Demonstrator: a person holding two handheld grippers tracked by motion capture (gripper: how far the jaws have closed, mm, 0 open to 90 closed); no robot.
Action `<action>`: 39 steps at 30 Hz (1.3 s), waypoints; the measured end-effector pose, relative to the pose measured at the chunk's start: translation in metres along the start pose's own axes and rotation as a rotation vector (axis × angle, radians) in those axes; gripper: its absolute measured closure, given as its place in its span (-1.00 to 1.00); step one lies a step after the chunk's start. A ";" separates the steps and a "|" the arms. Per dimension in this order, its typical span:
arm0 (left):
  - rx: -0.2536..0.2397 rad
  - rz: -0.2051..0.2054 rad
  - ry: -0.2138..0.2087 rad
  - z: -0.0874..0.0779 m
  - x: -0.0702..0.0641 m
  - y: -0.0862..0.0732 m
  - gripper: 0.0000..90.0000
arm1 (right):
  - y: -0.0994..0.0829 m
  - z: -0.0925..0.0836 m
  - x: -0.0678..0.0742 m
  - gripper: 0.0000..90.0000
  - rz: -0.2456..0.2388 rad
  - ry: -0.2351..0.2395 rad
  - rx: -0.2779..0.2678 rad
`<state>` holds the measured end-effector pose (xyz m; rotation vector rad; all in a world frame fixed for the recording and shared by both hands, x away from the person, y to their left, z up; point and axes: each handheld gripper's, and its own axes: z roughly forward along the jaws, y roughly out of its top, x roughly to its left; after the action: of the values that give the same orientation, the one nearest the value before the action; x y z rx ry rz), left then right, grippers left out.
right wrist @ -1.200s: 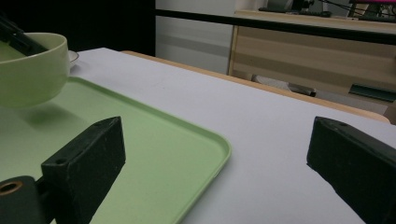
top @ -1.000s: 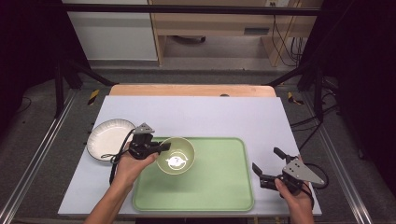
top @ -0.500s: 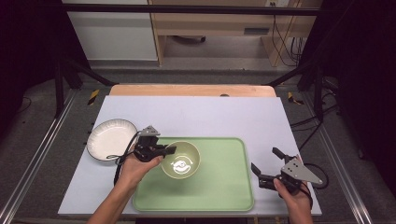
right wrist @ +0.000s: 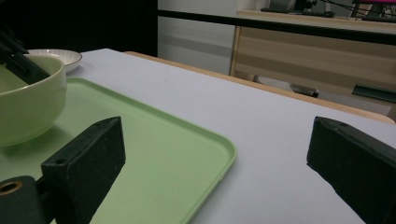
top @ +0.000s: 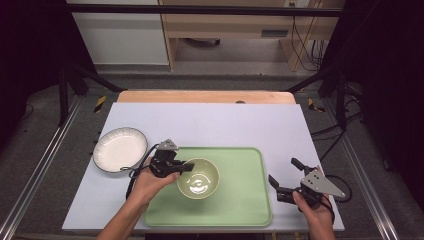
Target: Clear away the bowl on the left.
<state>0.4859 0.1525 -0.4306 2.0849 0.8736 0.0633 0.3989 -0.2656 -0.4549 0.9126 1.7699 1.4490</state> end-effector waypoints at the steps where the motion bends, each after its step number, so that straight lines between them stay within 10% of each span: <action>1: 0.001 -0.002 0.001 0.001 0.000 0.000 0.84 | 0.000 0.000 0.000 -0.90 -0.001 0.000 -0.002; 39: 0.029 -0.051 0.014 0.016 0.014 -0.013 0.85 | 0.000 -0.002 -0.002 -0.90 0.005 -0.003 0.001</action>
<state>0.4944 0.1554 -0.4536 2.0905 0.9405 0.0386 0.3984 -0.2678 -0.4549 0.9191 1.7672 1.4495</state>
